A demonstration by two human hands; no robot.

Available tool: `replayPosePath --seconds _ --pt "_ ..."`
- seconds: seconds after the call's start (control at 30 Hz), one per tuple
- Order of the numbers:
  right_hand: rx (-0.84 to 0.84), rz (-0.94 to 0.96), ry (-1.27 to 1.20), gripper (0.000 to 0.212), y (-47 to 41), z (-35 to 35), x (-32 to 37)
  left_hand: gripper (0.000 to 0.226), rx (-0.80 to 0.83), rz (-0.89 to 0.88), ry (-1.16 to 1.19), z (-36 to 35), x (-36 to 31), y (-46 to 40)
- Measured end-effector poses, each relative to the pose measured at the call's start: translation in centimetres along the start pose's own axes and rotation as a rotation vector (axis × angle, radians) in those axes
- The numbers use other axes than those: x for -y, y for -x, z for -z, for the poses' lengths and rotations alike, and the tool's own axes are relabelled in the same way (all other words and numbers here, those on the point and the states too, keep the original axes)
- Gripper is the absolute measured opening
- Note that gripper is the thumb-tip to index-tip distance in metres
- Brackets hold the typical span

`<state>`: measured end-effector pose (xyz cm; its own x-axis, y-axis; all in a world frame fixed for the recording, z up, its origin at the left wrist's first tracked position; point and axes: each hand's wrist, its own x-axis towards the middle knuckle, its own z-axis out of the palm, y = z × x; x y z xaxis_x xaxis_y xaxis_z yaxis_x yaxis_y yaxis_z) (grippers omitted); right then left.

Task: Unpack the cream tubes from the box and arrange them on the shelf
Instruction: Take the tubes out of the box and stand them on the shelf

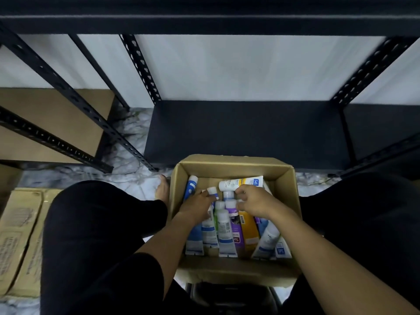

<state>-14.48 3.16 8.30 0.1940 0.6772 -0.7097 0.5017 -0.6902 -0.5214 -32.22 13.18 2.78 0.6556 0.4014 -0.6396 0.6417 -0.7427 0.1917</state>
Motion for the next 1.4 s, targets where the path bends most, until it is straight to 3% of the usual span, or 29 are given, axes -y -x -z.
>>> replayPosePath --seconds 0.3,0.67,0.77,0.93,1.13,1.3,1.4 --pt "-0.009 0.019 0.041 0.055 -0.6 -0.4 0.3 0.044 -0.084 -0.052 -0.046 1.9 -0.2 1.3" --pt "0.056 0.097 0.237 0.062 -1.4 -3.9 1.9 0.040 -0.179 0.021 0.239 2.6 0.5 6.1" --pt "0.018 0.134 0.370 0.064 -1.7 -5.1 2.1 0.038 -0.195 0.050 0.198 3.0 0.7 7.0" --pt "0.036 0.162 0.547 0.051 -2.0 -6.4 1.9 0.040 -0.162 0.051 0.097 3.1 1.2 7.8" --pt "0.023 0.174 0.555 0.047 -2.0 -6.6 1.8 0.038 -0.151 0.058 0.089 2.8 1.4 7.8" --pt "0.110 0.107 0.493 0.055 -1.7 -5.6 1.7 0.035 -0.122 0.071 0.125 3.7 1.4 8.1" --pt "0.157 0.057 0.437 0.043 -1.3 -4.4 2.0 0.030 -0.127 0.073 0.170 4.3 1.1 8.4"
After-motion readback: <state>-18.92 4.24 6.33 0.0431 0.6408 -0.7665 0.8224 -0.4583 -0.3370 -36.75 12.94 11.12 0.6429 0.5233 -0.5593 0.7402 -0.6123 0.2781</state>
